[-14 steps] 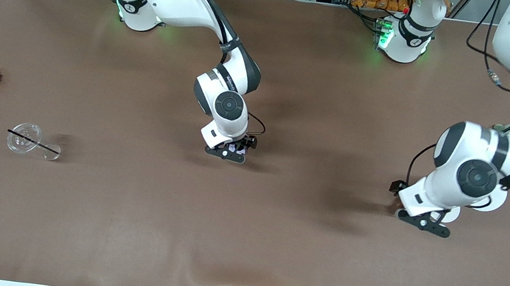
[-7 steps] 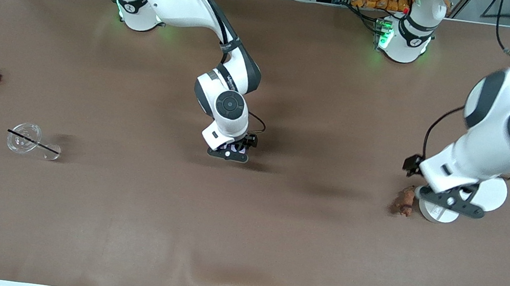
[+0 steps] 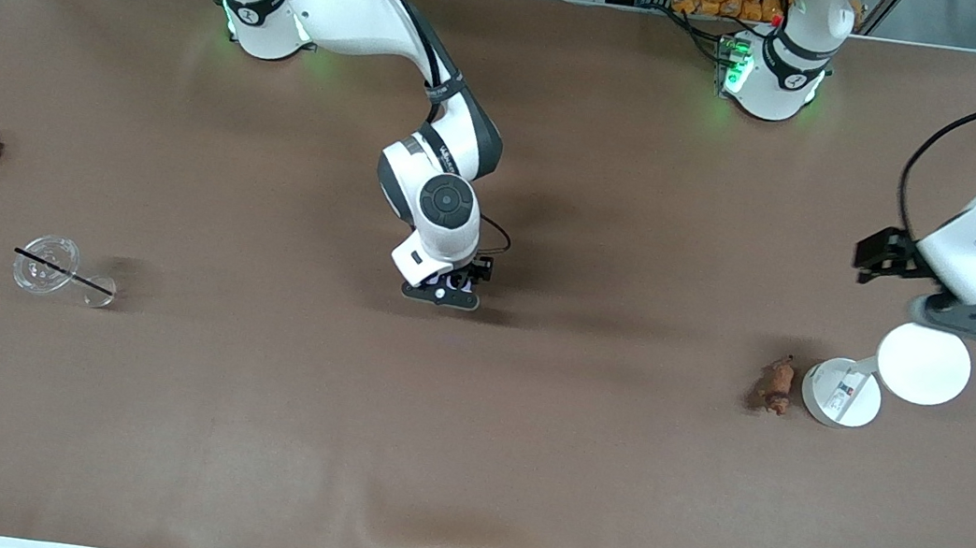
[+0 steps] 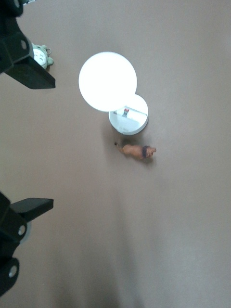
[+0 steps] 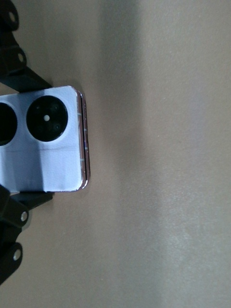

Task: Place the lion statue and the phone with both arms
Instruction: 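Raise the left gripper away while the right gripper carries the phone toward the cup, then lower the phone beside the glass cup and open the right gripper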

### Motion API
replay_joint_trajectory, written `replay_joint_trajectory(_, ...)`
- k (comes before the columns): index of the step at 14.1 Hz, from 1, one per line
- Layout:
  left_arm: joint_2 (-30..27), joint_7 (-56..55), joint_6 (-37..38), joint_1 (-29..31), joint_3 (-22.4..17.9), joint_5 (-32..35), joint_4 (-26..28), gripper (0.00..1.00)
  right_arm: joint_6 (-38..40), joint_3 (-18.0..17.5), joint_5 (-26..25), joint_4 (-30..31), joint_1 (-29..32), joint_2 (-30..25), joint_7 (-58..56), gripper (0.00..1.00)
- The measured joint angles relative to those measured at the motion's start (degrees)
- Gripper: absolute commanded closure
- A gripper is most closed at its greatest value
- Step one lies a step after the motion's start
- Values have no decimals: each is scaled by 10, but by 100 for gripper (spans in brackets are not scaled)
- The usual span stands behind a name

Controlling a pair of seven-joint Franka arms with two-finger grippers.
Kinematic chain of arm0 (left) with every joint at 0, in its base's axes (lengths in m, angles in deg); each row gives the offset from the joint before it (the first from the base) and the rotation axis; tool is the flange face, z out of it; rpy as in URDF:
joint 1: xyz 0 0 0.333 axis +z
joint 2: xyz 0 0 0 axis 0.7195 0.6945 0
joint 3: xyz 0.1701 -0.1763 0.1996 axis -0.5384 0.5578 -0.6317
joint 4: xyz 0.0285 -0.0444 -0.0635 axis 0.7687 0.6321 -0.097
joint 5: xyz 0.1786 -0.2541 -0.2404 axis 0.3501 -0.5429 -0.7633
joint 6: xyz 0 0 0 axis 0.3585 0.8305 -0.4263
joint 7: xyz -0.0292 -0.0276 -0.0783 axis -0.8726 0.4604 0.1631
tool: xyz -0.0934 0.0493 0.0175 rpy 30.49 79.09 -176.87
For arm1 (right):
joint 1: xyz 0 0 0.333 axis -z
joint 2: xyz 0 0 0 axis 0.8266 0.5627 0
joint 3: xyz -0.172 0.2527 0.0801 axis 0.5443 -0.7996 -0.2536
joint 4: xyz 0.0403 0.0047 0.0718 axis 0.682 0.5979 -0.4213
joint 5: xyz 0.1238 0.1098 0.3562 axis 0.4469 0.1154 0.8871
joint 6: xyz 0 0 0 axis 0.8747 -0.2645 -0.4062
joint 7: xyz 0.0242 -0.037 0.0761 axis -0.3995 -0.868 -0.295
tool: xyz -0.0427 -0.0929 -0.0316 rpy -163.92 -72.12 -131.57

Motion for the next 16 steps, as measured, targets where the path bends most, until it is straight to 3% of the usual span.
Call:
replay_joint_trajectory(3, -34, 0, 11, 3, 0, 0, -3, 0, 36, 11, 0, -11, 4, -9, 22, 100)
replay_joint_trajectory(5, -49, 0, 23, 6, 0, -2, -2, 0, 90, 27, 0, -26, 35, -52, 10, 100)
replay_joint_trajectory(9, -71, 0, 30, 21, -28, -59, 5, 0, 165, 34, -1, -25, 190, -129, -195, 95)
replay_joint_trajectory(13, -112, -11, 48, -55, -106, -68, 41, 0, 181, 34, -1, -7, 332, -124, -373, 96)
replay_joint_trajectory(16, -136, -34, 53, -83, -126, -68, 68, 0, 179, 32, -5, -3, 386, -105, -422, 93)
